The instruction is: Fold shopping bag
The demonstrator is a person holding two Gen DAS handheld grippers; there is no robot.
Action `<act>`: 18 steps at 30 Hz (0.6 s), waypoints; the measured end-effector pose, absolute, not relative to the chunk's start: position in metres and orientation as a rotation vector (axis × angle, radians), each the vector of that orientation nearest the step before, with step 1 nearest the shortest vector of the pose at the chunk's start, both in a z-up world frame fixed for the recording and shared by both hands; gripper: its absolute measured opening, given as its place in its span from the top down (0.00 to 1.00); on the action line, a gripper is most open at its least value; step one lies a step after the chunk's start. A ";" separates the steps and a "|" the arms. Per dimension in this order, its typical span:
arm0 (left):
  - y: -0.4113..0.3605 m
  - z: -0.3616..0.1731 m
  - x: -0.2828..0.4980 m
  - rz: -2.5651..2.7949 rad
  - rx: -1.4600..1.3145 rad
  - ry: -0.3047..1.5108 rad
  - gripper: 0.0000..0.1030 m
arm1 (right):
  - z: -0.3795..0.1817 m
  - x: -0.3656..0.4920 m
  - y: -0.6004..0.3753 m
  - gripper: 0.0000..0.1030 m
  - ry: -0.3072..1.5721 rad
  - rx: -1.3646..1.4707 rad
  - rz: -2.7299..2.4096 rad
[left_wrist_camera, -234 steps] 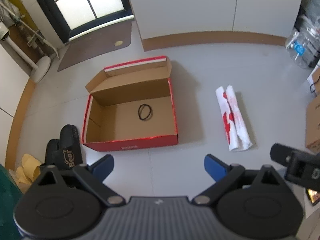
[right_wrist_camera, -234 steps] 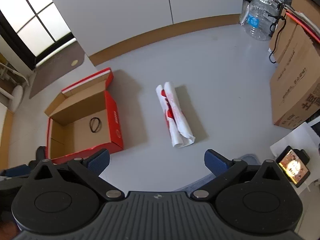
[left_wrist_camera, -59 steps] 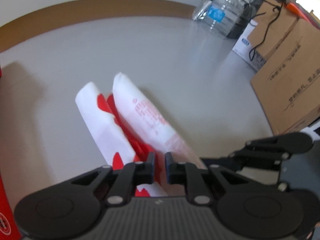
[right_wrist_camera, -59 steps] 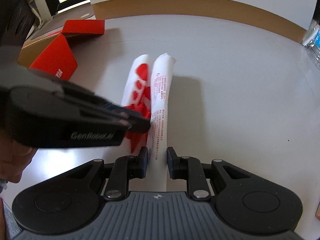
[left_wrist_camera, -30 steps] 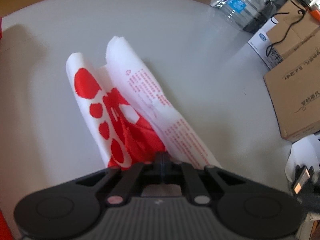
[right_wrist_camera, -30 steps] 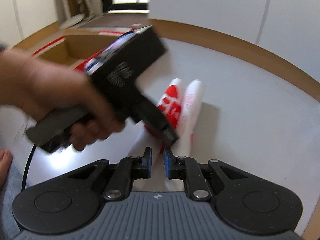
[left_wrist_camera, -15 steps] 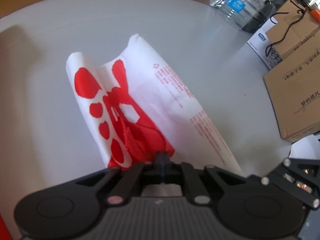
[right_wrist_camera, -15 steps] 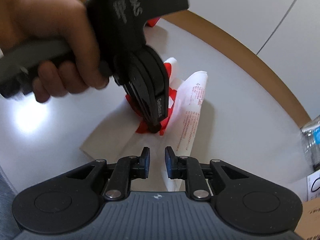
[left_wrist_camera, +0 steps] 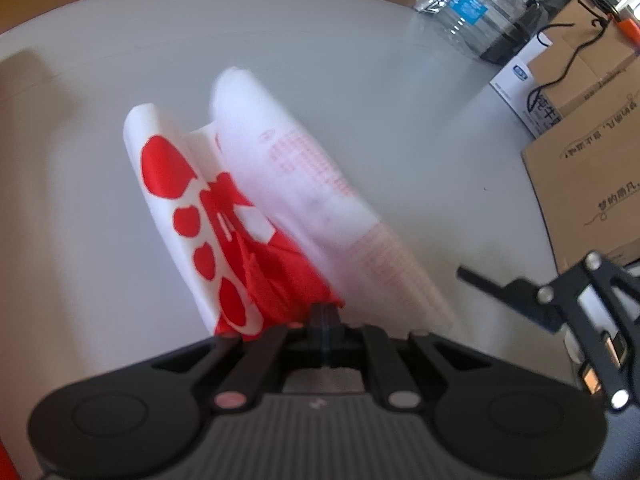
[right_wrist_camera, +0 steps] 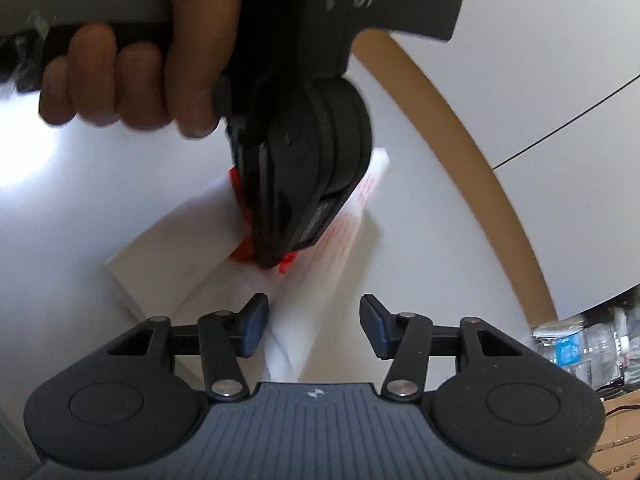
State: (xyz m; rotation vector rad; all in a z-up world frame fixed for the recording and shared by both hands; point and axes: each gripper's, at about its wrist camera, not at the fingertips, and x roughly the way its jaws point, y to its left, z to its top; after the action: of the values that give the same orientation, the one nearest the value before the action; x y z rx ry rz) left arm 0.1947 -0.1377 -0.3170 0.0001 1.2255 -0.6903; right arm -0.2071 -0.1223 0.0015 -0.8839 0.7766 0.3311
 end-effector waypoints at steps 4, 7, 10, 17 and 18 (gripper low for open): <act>-0.134 -0.316 0.197 -0.689 -0.004 1.228 0.97 | -0.001 -0.225 -0.112 0.46 0.692 -1.021 0.340; -0.131 -0.315 0.199 -0.689 -0.006 1.229 0.97 | -0.001 -0.236 -0.102 0.46 0.622 -1.118 0.333; -0.129 -0.315 0.201 -0.692 -0.007 1.229 0.97 | 0.001 -0.237 -0.100 0.46 0.606 -1.134 0.327; -0.123 -0.313 0.206 -0.693 -0.011 1.233 0.97 | 0.025 -0.232 -0.100 0.50 0.577 -1.035 0.290; -0.123 -0.312 0.207 -0.695 -0.003 1.230 0.97 | 0.028 -0.232 -0.100 0.55 0.577 -1.020 0.289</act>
State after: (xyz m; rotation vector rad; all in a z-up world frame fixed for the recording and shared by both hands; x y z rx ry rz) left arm 0.2070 -0.1226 -0.3124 -0.0034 1.2304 -0.6949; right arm -0.2316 -0.1001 0.0284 -1.0198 0.5775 0.2888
